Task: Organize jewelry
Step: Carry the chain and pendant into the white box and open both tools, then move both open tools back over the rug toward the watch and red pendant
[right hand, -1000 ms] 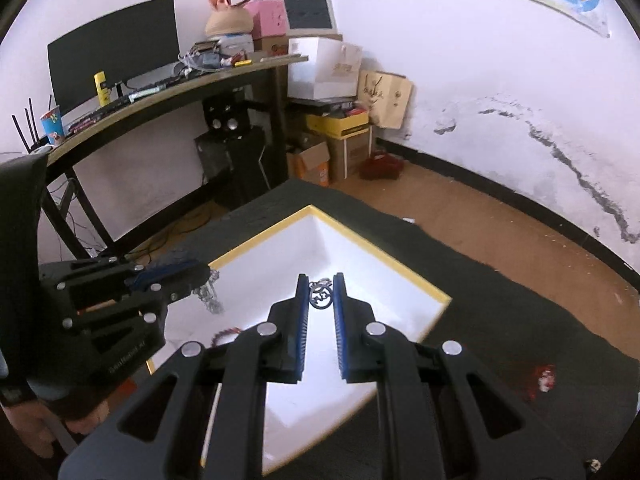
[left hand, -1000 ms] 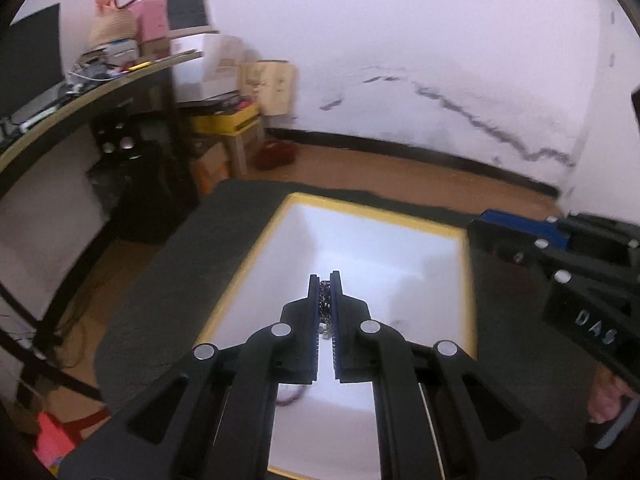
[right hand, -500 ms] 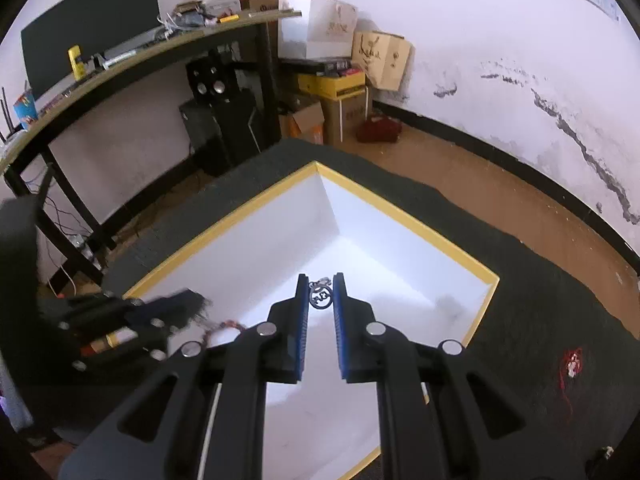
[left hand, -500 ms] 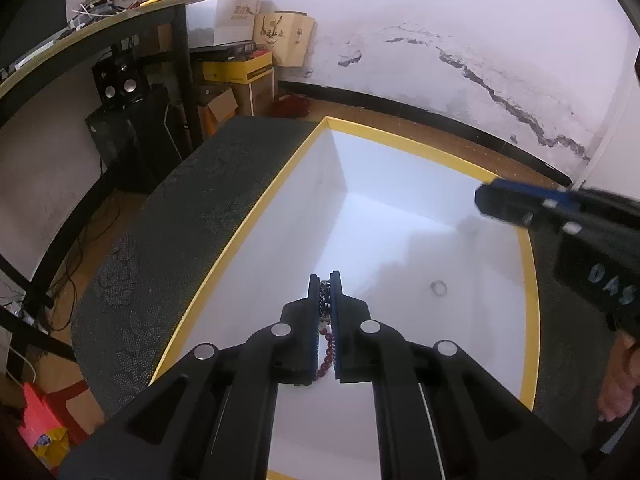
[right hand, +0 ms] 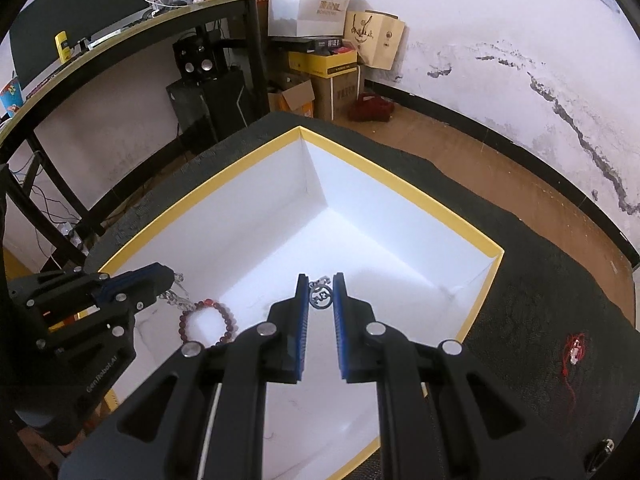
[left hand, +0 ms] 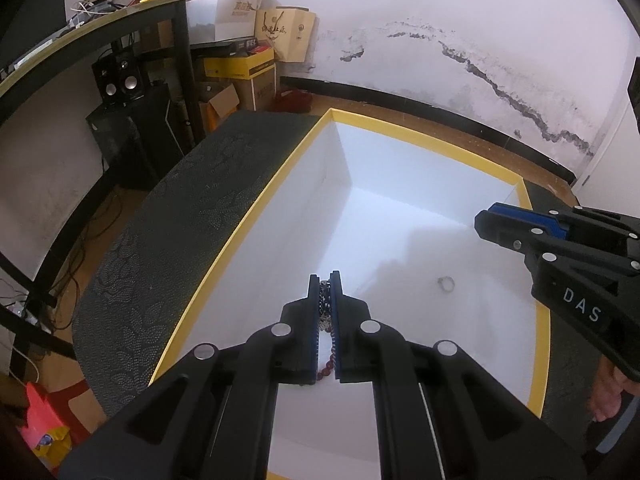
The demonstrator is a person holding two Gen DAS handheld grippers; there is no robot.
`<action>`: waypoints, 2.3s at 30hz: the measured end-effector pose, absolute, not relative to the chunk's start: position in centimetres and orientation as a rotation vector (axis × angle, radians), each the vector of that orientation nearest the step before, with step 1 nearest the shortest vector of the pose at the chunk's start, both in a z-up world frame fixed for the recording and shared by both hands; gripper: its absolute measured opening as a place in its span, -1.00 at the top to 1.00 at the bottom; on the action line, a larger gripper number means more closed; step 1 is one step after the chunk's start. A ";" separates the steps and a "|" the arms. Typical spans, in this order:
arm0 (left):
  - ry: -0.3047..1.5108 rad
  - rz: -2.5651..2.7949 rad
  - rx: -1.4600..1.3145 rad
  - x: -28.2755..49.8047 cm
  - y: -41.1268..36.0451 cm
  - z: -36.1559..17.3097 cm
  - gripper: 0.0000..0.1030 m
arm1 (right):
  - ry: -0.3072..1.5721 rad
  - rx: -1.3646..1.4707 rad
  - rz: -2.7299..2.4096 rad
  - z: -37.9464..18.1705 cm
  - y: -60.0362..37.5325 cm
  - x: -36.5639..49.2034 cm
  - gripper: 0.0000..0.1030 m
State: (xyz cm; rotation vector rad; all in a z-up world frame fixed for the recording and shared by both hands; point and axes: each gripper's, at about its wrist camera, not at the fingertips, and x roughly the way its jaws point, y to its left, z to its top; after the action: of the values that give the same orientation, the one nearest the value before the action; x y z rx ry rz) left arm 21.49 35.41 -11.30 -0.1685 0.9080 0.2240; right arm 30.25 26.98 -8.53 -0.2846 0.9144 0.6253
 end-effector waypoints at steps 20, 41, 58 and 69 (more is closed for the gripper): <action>0.925 0.219 -0.150 21.7 35.0 -11.7 0.91 | 0.931 -0.283 0.619 -8.9 26.7 31.0 0.76; 0.921 0.258 -0.127 21.9 34.6 -11.8 -0.75 | 0.903 -0.180 0.573 -8.4 24.6 32.3 -0.74; 0.907 0.260 -0.093 22.8 32.4 -11.0 -0.75 | 0.881 -0.162 0.576 -7.3 21.3 31.4 -0.74; 0.818 0.154 -0.085 25.0 24.9 -8.4 -0.75 | 0.775 -0.145 0.452 -4.6 9.2 29.1 -0.77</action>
State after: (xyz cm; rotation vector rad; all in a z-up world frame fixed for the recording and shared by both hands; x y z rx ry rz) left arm 25.05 24.88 -8.44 -0.0848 0.8182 0.1543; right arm 29.14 9.18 -4.61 -0.1449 0.7746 0.4517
